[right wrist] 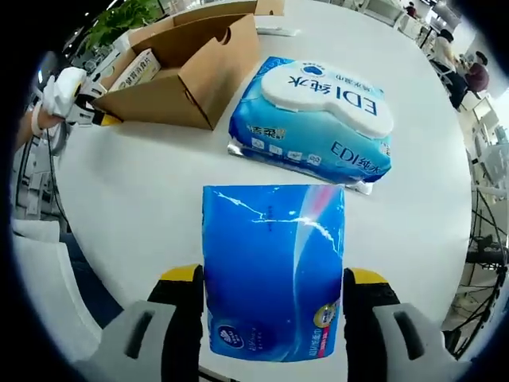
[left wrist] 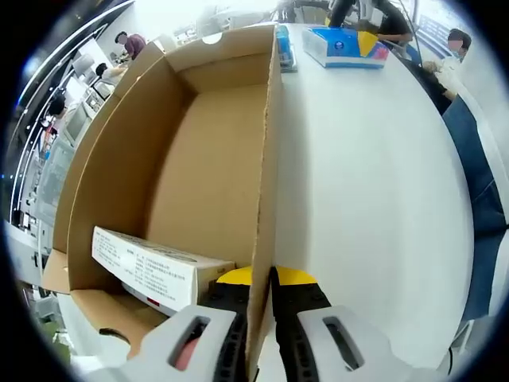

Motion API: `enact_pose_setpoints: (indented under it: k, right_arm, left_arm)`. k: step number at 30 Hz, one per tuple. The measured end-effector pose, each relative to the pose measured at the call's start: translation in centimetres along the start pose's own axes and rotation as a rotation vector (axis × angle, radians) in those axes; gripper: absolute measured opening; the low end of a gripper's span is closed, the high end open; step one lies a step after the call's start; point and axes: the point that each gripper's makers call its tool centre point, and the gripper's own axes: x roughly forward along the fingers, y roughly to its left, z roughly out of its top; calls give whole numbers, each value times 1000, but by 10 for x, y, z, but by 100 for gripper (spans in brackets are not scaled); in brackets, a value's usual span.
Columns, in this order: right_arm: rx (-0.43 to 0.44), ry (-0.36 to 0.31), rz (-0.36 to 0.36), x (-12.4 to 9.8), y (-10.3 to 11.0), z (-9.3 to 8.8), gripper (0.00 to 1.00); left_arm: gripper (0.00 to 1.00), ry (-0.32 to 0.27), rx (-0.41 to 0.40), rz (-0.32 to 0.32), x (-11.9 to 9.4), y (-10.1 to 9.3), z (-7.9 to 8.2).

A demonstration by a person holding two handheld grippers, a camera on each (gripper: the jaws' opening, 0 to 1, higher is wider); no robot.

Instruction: Operate the shoe box by opening the lid, removing the specified soft item, and placing it in the target area until the item is outside and the box remains undamaged.

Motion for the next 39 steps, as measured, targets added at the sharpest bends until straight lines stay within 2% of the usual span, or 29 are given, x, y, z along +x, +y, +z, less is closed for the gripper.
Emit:
enact_pose_setpoints:
  k: [1,3,5,8,9,12,16,17,21,22,25,27,28,30,33,39]
  right_arm:
    - [17,-22,-3,-11,1,5,69]
    - [17,-20,-5,-12,2,4,68]
    - [-5,11,-18,-10,1,-5,68]
    - [6,37,-20,-3,0,-9,67]
    - [-24,51,-18,0,-4,-10,67]
    - [-25,50,-18,0,-4,-9,67]
    - [-125,80,15,1,-4,-9,67]
    - [-179,86,36,1,-3,-8,67]
    - [-275,91,66,2,-4,-6,67]
    - [-324,83,88,3,-4,-4,66]
    - [-330,87,104,1,-6,-5,66]
    - [-382,91,116,2,-8,-4,66]
    - [-429,98,119,2,-8,-4,66]
    - [-472,108,121,1,-7,-6,66]
    - [-607,125,136,2,-8,-2,66]
    - [-814,162,144,6,-12,0,66]
  left_arm:
    - [5,-1,3,1,0,0,0]
    - [5,0,2,1,0,0,0]
    - [5,0,3,0,1,1,0]
    - [5,-1,9,2,2,1,-1]
    - [5,-1,12,2,1,1,0]
    - [5,-2,16,0,-1,-1,1]
    - [5,0,-3,-2,-1,0,1]
    - [5,0,-3,-2,0,1,0]
    - [5,0,-1,-5,-1,-1,1]
    - [5,0,-2,-6,-1,-1,1]
    - [5,0,-3,-6,-1,-1,1]
    - [5,0,-3,-5,-1,-1,0]
    - [5,0,0,-5,-1,-1,0]
    - [5,0,0,-6,-1,-1,0]
    - [5,1,-2,-5,-1,-1,0]
    - [5,1,-3,-5,0,-1,0]
